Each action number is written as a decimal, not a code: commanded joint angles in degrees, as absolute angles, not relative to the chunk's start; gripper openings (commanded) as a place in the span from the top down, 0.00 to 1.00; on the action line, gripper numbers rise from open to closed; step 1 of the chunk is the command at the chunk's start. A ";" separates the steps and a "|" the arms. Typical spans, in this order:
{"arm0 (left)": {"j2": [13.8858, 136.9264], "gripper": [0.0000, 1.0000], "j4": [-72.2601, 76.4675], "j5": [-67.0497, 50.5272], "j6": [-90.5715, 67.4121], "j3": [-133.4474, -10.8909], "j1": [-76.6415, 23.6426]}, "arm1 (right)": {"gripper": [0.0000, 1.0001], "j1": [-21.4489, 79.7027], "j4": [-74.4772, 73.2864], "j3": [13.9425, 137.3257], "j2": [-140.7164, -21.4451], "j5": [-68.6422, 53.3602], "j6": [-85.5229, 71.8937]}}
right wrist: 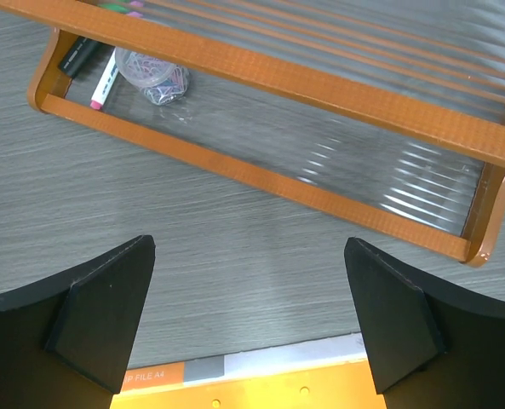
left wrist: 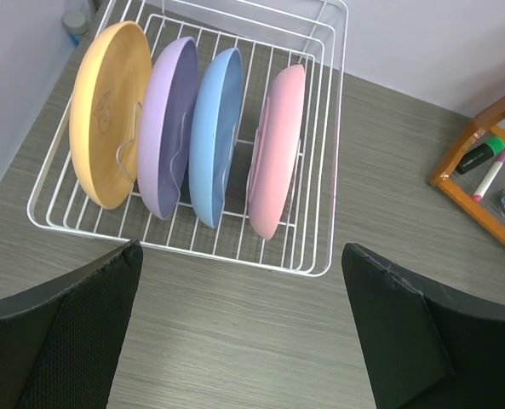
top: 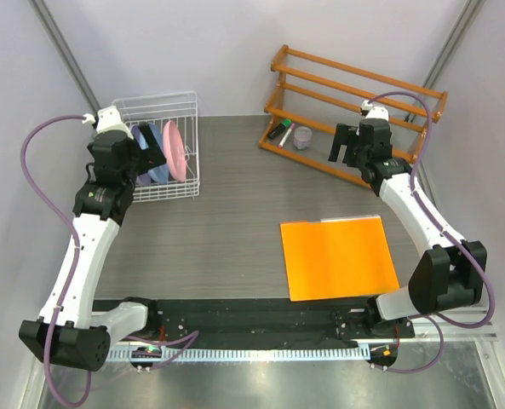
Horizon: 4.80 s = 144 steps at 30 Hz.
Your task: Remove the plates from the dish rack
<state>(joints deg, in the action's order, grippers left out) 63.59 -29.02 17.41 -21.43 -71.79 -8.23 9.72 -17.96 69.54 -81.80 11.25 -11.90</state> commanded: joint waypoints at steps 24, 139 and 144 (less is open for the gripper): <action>78.21 0.09 -14.68 22.67 -14.59 -75.49 -8.17 | 0.00 9.93 -17.49 73.21 -83.50 8.88 -10.11; 84.82 0.01 -20.40 36.89 -18.64 -74.98 -29.79 | 0.99 13.80 -8.08 64.95 -98.44 -24.18 -26.46; 84.64 0.00 -18.72 42.36 -16.88 -74.79 -27.78 | 0.99 13.89 -7.21 65.74 -101.51 -25.39 -24.96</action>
